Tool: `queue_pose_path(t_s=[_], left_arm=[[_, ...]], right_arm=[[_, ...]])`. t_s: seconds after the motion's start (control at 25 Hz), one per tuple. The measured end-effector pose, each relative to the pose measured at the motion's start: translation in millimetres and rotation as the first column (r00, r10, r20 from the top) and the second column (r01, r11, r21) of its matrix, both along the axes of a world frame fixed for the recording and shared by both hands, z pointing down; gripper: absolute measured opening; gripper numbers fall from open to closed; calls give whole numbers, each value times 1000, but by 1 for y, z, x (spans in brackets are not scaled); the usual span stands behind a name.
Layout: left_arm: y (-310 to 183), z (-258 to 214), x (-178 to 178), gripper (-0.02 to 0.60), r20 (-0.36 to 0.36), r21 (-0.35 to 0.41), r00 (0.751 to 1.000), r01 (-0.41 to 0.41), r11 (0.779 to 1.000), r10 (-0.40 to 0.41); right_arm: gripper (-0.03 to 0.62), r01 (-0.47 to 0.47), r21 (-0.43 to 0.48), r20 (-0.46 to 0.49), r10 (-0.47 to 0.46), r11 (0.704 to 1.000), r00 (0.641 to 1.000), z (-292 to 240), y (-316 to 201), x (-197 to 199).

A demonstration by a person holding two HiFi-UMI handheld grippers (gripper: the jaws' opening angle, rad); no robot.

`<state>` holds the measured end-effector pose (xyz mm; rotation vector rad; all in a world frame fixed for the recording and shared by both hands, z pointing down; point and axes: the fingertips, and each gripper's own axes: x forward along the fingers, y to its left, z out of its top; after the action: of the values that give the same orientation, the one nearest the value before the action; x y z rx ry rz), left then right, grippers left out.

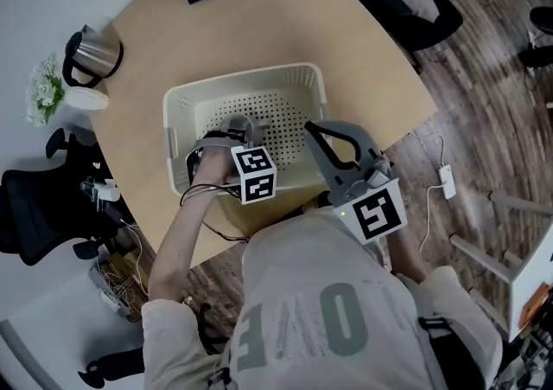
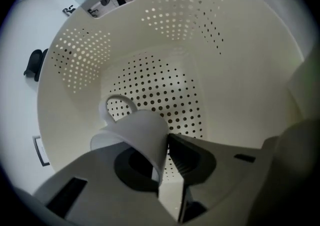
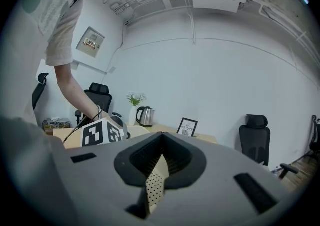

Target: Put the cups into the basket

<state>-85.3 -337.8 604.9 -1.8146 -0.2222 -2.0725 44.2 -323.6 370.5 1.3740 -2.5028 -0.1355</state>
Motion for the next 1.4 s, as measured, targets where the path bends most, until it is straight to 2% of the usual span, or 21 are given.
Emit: queue_pose_path(t_s=[0.24, 0.6, 0.76, 0.88, 0.96, 1.04, 1.12, 1.16, 1.2, 1.24, 1.36, 1.4], left_arm=[[-5, -2, 7, 80, -25, 43, 999, -42, 998, 43], [-5, -33, 13, 86, -142, 84, 990, 30, 996, -18], [-1, -75, 29, 84, -298, 80, 952, 97, 992, -69], [-6, -115, 37, 84, -431, 115, 895, 180, 977, -114], [-13, -144, 36, 83, -527, 144, 835, 271, 952, -157], [-20, -173, 32, 49, -615, 189, 766, 373, 908, -186], [-22, -198, 26, 37, -703, 211, 682, 472, 856, -203], [-22, -210, 22, 27, -751, 208, 626, 523, 826, -208], [-23, -222, 17, 12, -801, 200, 561, 579, 790, -208], [-24, -235, 10, 9, -851, 189, 486, 640, 745, -202], [-27, -262, -16, 9, -962, 107, 231, 804, 585, -142], [-26, -267, -22, 8, -981, 56, 148, 831, 553, -123]], right_arm=[[-2, -28, 2, 65, 28, 1000, 998, -1, 1, 3], [-2, 17, 27, 42, -18, 999, 999, -8, 2, -8], [-2, 55, 49, 31, -57, 997, 998, -16, 1, -17], [-2, 87, 68, 25, -89, 994, 996, -22, -2, -26], [-2, 106, 82, 31, -108, 991, 994, -29, -4, -34], [-2, 116, 107, 64, -123, 987, 990, -39, -7, -42], [-2, 123, 133, 90, -136, 983, 987, -49, -10, -49], [-2, 127, 144, 95, -141, 981, 985, -53, -11, -53], [-2, 131, 153, 95, -146, 980, 985, -56, -12, -57], [-2, 135, 158, 90, -151, 978, 984, -59, -14, -61], [-2, 154, 163, 38, -162, 975, 986, -62, -18, -71], [-2, 164, 162, 9, -167, 973, 986, -60, -19, -74]])
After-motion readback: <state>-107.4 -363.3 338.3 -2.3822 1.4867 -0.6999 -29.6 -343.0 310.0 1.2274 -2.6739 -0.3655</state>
